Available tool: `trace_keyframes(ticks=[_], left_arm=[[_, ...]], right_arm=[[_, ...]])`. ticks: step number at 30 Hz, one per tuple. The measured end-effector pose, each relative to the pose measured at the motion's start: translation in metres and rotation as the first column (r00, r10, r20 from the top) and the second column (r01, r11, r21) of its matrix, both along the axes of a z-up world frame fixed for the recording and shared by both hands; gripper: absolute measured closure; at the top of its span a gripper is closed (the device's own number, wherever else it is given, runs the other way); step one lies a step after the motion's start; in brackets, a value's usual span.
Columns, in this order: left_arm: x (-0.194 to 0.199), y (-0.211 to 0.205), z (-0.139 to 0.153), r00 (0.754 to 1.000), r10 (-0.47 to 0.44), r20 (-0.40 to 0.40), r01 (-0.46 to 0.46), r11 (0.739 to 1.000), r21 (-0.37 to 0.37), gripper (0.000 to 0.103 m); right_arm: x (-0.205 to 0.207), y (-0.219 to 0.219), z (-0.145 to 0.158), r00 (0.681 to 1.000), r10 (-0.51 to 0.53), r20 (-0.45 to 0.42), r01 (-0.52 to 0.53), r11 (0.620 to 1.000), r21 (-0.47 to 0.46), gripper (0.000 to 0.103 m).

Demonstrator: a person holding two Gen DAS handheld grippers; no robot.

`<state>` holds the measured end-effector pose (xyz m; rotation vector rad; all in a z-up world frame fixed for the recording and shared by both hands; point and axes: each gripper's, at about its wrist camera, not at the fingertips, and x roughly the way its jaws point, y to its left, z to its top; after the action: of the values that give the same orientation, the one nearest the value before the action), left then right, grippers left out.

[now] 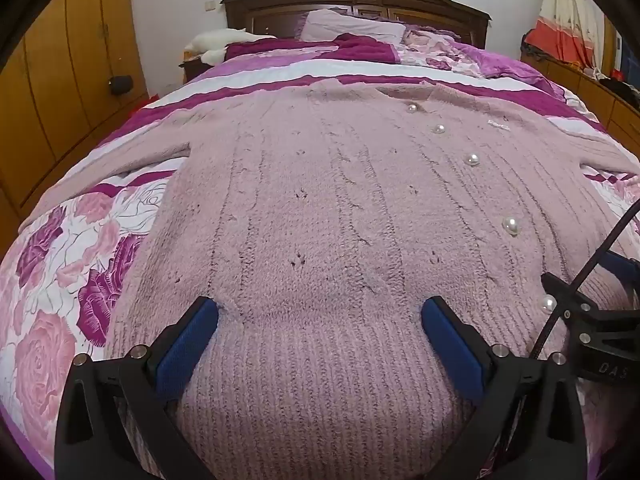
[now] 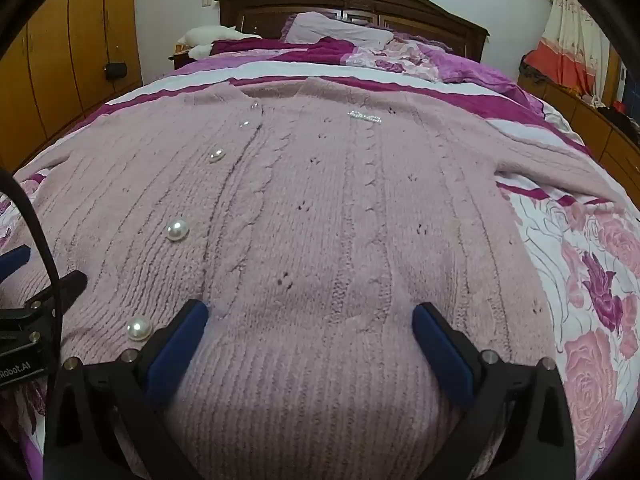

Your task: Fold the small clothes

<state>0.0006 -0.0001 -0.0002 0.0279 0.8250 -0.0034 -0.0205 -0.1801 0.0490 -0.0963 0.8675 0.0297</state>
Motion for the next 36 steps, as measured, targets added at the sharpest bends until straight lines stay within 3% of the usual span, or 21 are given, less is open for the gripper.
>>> trace_keyframes(ticks=[5, 10, 25, 33, 36], left_arm=[[0.002, 0.007, -0.001, 1.0, 0.0, -0.007, 0.0, 1.0, 0.002, 0.018], [0.0, 0.012, -0.008, 1.0, 0.006, 0.001, -0.006, 1.0, 0.012, 0.018], [-0.004, -0.003, -0.004, 0.999, 0.027, 0.019, -0.028, 0.999, 0.044, 0.018], [-0.003, -0.006, -0.002, 0.999, 0.028, 0.019, -0.029, 0.998, 0.059, 0.018], [-0.003, 0.002, -0.004, 0.999, 0.023, 0.023, -0.023, 1.0, 0.003, 0.018]], right_arm=[[0.0, 0.0, 0.0, 1.0, -0.004, 0.006, 0.004, 1.0, 0.013, 0.0], [0.001, 0.005, 0.004, 1.0, -0.027, 0.007, 0.027, 0.999, -0.032, 0.0], [0.0, 0.014, 0.003, 0.997, -0.076, 0.01, 0.077, 0.994, -0.077, 0.0], [0.0, 0.009, 0.002, 0.998, -0.065, 0.016, 0.066, 0.997, -0.04, 0.0], [0.001, 0.008, 0.002, 0.998, -0.069, 0.016, 0.069, 0.996, -0.054, 0.0]])
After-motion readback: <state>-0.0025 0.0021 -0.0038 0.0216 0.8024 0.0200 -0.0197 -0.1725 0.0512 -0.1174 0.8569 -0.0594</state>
